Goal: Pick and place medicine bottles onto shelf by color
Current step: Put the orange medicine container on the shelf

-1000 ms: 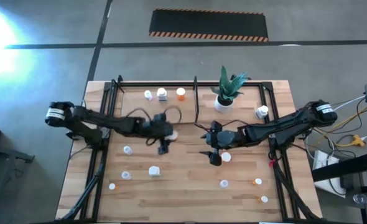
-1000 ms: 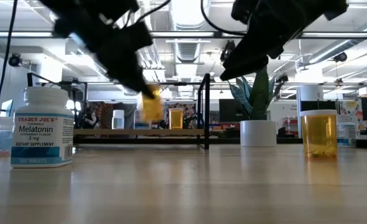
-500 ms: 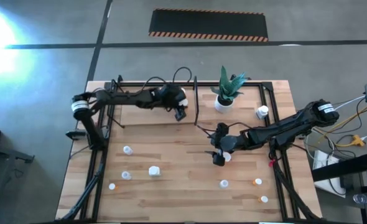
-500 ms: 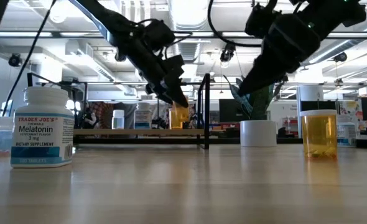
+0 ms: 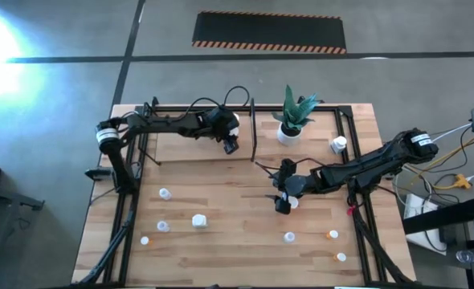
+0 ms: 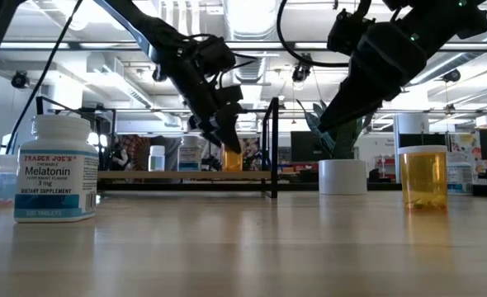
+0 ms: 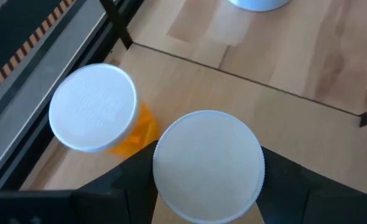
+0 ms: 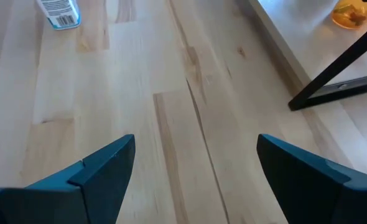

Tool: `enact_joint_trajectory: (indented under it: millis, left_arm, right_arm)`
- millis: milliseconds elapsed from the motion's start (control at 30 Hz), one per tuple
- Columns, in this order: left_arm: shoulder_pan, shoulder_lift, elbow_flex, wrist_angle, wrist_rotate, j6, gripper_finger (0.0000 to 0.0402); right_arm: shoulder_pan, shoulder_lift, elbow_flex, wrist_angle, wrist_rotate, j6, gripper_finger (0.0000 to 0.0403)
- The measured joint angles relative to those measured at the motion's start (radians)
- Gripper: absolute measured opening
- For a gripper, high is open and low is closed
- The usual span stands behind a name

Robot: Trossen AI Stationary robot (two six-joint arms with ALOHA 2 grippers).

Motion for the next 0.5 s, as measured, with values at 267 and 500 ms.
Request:
enact_joint_trajectory:
  millis: [267, 500]
  left_arm:
    - [0.000, 0.000, -0.001, 0.013, 0.003, 0.001, 0.0204]
    - [0.001, 0.000, 0.000, 0.017, 0.004, 0.001, 0.0246]
  right_arm:
    - [0.000, 0.000, 0.000, 0.006, 0.000, 0.000, 0.0326]
    - [0.000, 0.000, 0.000, 0.006, 0.000, 0.001, 0.0326]
